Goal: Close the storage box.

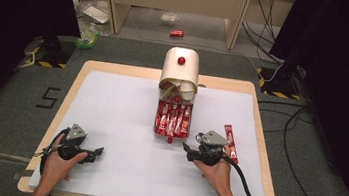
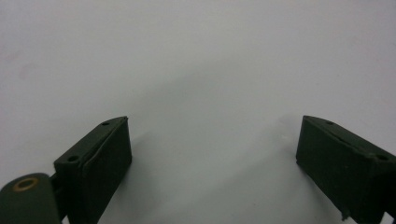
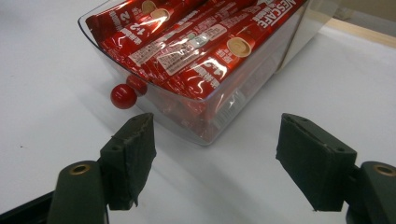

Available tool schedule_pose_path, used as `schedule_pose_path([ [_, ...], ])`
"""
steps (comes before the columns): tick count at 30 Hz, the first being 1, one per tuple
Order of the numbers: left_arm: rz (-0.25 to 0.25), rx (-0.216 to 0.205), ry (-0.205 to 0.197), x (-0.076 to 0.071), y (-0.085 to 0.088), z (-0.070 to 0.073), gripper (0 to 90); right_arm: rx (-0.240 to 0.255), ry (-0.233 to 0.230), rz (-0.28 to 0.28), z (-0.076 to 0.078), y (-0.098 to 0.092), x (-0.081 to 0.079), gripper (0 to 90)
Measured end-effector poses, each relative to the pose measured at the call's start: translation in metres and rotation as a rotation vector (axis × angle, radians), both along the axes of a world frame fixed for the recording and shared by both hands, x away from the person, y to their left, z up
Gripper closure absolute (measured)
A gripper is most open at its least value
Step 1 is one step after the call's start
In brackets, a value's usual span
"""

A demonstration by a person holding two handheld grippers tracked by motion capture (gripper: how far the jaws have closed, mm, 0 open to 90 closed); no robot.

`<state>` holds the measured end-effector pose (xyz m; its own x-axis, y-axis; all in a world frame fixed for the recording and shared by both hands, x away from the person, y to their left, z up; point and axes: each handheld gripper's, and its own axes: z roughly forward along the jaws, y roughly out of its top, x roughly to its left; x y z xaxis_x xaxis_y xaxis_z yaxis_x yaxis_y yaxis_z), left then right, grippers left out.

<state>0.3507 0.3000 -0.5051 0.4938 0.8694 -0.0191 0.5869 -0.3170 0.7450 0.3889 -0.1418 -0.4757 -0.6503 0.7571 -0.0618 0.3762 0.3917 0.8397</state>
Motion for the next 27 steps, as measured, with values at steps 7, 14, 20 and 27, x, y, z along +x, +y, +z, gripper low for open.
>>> schedule_pose_path([
  [7, 0.0, 0.0, 0.0, 0.0, 0.0, 0.0, 9.5, -0.018, -0.008, 0.003, -0.004, 0.005, 0.004, 29.8],
  [14, 0.001, 0.0, -0.001, 0.0, 0.0, 0.0, 9.6, -0.059, -0.025, -0.007, -0.01, 0.011, 0.008, 31.2],
  [20, 0.001, 0.001, -0.002, 0.0, 0.0, 0.0, 9.6, -0.052, -0.031, -0.02, -0.01, 0.012, 0.01, 30.2],
  [27, 0.002, 0.002, -0.002, 0.0, 0.0, 0.0, 9.6, -0.044, -0.079, -0.014, -0.005, 0.014, 0.008, 31.4],
])
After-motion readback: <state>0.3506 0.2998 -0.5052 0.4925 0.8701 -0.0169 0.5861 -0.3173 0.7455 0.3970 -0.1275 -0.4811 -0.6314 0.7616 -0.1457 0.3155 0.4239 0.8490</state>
